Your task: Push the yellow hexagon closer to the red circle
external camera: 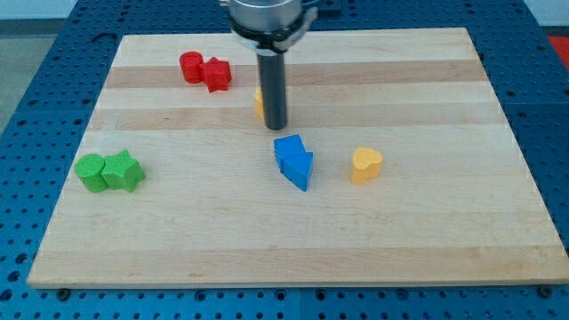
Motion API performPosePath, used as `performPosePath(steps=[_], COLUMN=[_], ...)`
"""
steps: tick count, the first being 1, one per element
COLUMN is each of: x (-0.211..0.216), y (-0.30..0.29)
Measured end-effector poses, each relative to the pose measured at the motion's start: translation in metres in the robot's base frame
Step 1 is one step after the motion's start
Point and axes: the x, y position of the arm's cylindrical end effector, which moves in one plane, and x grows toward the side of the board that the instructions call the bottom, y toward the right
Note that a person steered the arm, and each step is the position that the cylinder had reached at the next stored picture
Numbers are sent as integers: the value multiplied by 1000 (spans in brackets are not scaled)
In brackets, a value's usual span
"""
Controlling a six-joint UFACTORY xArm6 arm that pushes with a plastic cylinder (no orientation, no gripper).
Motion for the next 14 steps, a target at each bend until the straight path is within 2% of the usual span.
performPosePath(steps=[1, 2, 3, 5, 6, 8, 9, 11, 12, 13, 14], x=[0, -21, -32, -32, -30, -30, -33, -42, -21, -14, -31], y=[38, 41, 19, -96, -121, -44, -71, -182, -162, -108, -87])
